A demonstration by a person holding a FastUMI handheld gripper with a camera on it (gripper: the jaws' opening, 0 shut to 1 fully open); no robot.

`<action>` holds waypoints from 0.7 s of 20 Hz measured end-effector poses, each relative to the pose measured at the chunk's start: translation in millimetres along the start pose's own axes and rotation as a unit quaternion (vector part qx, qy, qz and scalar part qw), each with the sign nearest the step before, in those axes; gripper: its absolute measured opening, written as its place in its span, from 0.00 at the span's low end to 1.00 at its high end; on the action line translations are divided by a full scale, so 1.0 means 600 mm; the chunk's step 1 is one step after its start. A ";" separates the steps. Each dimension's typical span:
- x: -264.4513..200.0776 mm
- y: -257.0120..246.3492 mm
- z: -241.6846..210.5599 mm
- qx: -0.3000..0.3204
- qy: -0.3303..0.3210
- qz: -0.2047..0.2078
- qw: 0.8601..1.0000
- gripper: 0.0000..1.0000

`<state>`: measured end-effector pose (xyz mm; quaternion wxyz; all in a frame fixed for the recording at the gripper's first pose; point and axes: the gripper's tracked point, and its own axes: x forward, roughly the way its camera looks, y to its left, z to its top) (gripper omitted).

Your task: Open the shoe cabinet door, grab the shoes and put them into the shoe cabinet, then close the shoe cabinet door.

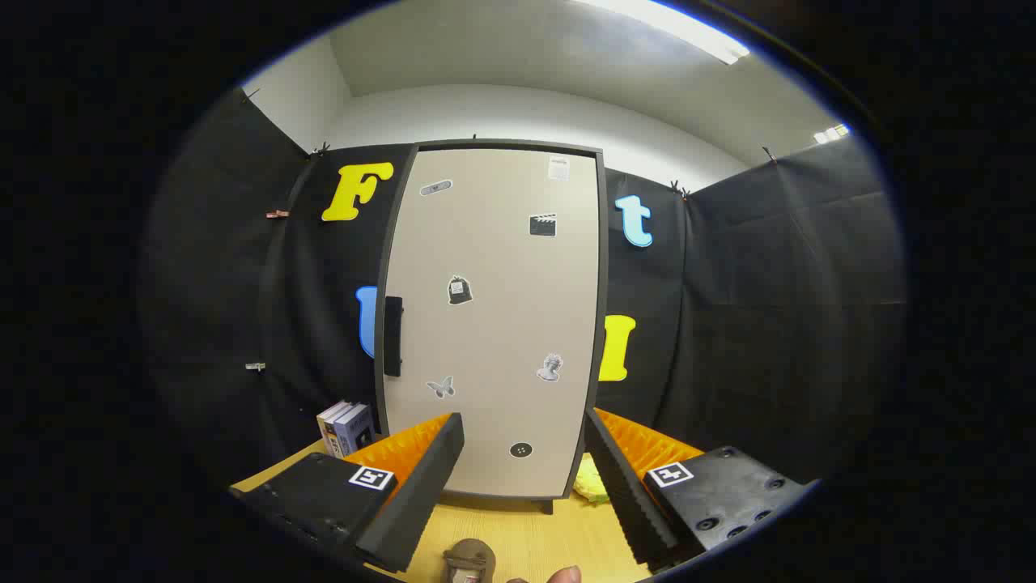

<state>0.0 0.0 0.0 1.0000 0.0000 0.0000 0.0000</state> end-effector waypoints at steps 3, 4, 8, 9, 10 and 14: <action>-0.001 0.000 -0.002 -0.004 0.002 -0.003 1.000 0.98; -0.002 -0.002 -0.002 -0.006 0.002 -0.004 1.000 0.98; -0.003 -0.010 0.000 -0.003 0.001 -0.012 1.000 0.98; -0.004 -0.012 0.002 -0.002 0.001 -0.014 1.000 0.98; -0.004 -0.014 0.002 -0.002 0.001 -0.015 1.000 0.98; -0.005 -0.019 0.004 -0.002 0.000 -0.019 1.000 0.98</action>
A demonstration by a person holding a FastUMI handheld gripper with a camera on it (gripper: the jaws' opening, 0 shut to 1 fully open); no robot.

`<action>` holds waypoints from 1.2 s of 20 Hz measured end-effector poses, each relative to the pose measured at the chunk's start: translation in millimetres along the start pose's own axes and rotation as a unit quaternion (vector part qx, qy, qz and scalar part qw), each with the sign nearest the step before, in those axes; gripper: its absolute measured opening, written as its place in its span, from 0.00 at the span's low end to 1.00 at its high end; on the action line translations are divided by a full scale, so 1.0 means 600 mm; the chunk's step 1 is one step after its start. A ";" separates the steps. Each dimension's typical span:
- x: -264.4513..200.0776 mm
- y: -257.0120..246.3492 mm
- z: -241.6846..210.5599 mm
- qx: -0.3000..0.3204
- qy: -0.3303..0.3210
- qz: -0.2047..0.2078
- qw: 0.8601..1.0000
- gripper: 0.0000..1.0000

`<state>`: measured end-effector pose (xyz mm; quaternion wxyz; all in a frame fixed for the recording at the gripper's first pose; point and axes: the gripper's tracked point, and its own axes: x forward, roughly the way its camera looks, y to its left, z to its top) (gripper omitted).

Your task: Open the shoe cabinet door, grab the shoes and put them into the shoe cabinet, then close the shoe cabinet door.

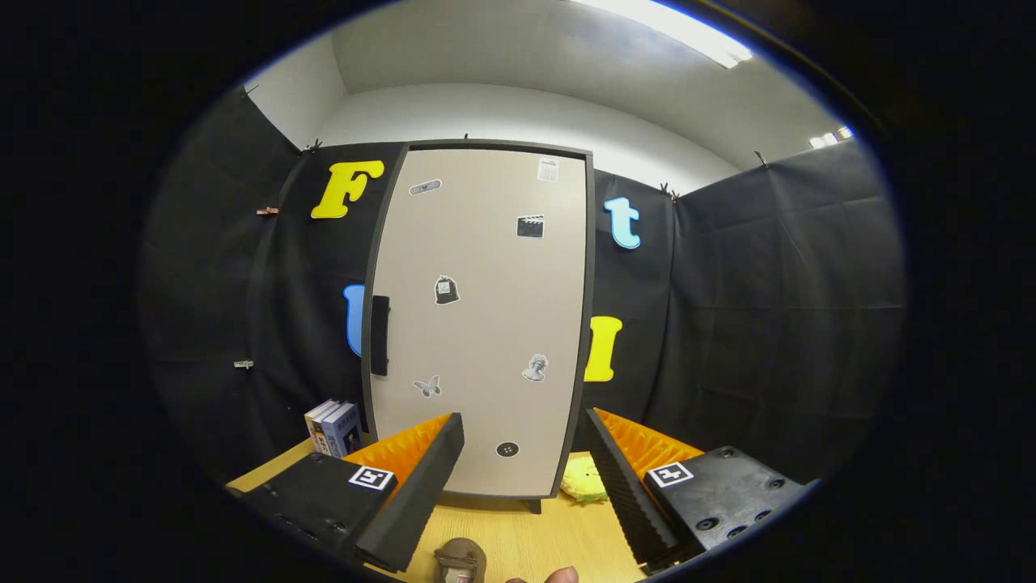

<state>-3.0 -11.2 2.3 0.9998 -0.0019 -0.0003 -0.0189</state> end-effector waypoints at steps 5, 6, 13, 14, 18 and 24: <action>0.000 0.001 -0.006 0.005 0.008 0.001 1.000 0.98; 0.001 0.002 -0.006 0.006 0.009 0.001 1.000 0.98; 0.024 0.063 0.023 0.018 -0.001 0.028 0.999 0.98; 0.033 0.083 0.025 0.023 -0.001 0.037 0.999 0.98; 0.086 0.148 0.028 0.049 0.000 0.056 0.997 0.98; 0.187 0.234 0.012 0.037 0.002 0.072 0.997 0.98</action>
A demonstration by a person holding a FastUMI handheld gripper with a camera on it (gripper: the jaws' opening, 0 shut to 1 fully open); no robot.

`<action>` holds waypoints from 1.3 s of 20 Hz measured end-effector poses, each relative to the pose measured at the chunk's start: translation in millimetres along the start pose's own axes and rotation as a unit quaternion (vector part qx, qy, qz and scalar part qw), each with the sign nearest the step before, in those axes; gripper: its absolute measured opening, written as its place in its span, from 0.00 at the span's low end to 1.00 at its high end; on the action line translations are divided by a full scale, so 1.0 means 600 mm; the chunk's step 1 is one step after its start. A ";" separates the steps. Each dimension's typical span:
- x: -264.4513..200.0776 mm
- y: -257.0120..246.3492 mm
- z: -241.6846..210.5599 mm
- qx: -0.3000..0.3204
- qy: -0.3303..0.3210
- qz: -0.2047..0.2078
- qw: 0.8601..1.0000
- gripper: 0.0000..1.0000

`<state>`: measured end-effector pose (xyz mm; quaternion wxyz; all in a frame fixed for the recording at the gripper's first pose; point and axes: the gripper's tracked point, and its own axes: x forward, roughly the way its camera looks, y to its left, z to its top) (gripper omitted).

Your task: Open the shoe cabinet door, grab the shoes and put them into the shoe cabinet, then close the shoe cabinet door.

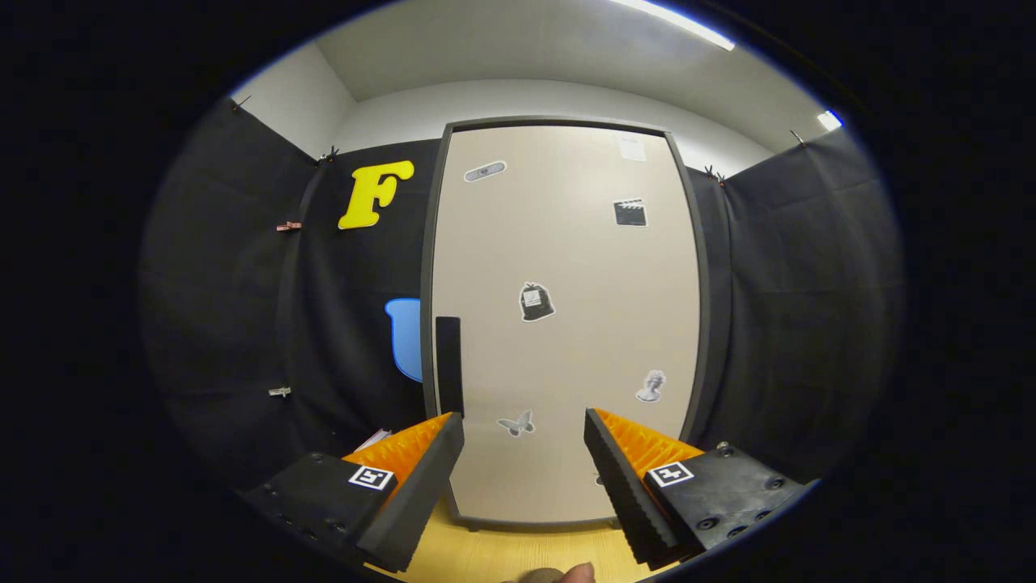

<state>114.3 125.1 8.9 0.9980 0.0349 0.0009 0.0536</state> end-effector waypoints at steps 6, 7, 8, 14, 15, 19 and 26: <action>0.110 0.063 -0.026 0.003 0.013 0.013 1.000 0.98; 0.126 0.073 -0.031 0.000 0.015 0.016 1.000 0.98; 0.141 0.085 -0.034 -0.002 0.017 0.021 1.000 0.98; 0.220 0.107 -0.031 0.004 0.013 0.003 1.000 0.98; 0.230 0.103 -0.034 0.008 0.016 -0.003 1.000 0.94; 0.244 0.123 -0.039 0.031 0.021 0.010 0.999 0.64; 0.230 0.127 -0.044 0.022 0.033 0.030 0.999 0.24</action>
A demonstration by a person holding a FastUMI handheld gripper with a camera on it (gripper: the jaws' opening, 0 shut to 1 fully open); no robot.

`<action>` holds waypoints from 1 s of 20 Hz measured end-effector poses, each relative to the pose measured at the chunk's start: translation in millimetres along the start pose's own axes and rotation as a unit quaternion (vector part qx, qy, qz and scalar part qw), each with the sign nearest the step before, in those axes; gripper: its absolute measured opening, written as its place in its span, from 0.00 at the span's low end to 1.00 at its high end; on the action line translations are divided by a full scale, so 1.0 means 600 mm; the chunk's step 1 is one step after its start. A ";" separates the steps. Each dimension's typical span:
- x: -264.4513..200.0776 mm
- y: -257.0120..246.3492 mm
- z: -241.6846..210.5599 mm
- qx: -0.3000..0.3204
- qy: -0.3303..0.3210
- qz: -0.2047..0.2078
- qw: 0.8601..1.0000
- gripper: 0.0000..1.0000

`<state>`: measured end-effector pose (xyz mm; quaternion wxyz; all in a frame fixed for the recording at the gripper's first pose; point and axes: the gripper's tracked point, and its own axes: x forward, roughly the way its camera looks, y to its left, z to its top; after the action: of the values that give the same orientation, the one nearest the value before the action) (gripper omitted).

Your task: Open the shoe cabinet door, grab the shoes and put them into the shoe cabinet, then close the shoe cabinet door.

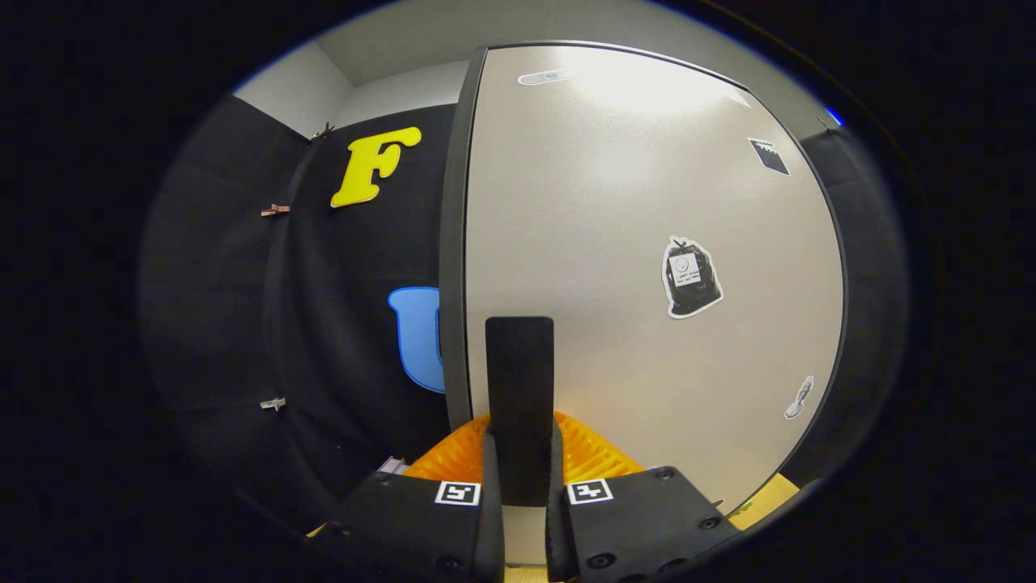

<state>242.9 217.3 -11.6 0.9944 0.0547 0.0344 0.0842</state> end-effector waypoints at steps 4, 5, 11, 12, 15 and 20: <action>-0.038 0.006 0.008 0.001 0.000 0.025 1.000 0.24; -0.051 0.009 0.013 0.001 -0.001 0.032 0.999 0.24; -0.149 -0.009 0.020 0.006 -0.001 0.075 0.997 0.24; -0.170 -0.018 0.021 0.007 -0.002 0.082 0.997 0.24; -0.213 -0.037 0.023 0.011 -0.003 0.093 0.996 0.24; -0.274 -0.081 0.029 0.011 -0.003 0.100 0.995 0.24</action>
<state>90.7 139.6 9.9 0.9804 0.0685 0.0265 0.1825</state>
